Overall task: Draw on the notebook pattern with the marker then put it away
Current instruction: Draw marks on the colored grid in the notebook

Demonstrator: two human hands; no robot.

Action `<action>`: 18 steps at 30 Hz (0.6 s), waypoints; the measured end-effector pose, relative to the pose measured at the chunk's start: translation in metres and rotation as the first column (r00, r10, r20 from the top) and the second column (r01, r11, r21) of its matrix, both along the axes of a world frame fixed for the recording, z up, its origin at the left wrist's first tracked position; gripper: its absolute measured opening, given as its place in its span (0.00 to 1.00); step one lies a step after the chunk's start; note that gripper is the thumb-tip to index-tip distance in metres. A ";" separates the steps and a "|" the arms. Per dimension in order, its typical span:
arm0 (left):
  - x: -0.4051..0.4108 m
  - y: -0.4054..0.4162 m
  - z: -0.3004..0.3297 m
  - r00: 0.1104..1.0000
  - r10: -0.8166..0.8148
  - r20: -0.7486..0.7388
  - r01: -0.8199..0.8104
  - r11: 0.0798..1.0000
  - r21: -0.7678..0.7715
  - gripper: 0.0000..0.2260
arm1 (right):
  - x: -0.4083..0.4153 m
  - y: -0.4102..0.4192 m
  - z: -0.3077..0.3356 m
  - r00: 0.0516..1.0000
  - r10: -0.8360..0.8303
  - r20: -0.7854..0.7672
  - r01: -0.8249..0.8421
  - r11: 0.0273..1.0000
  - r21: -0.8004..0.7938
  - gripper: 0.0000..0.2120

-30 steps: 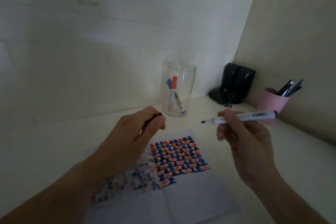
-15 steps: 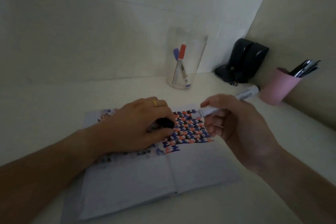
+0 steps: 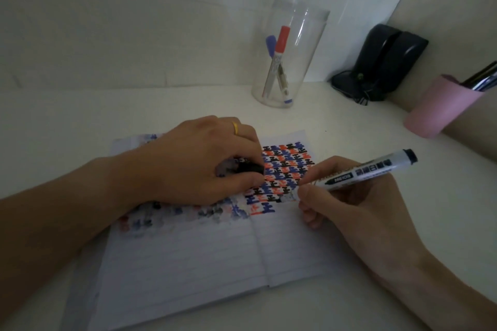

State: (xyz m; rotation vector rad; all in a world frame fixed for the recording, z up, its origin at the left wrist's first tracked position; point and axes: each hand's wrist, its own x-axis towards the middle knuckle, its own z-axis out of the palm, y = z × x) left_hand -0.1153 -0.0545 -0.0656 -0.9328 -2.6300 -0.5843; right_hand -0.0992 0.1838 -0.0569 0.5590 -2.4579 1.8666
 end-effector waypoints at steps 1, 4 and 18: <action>0.000 0.000 0.001 1.000 -0.001 0.004 0.001 1.000 0.002 0.13 | 0.000 0.000 -0.001 1.000 -0.007 -0.007 0.007 1.000 0.011 0.05; 0.001 0.000 0.002 1.000 0.000 0.010 0.000 1.000 0.006 0.13 | 0.001 0.000 -0.001 1.000 -0.017 0.002 0.017 1.000 0.009 0.05; 0.001 -0.001 0.001 1.000 0.001 0.020 -0.001 1.000 -0.008 0.13 | 0.002 0.000 0.000 1.000 -0.028 -0.003 0.028 0.998 0.052 0.05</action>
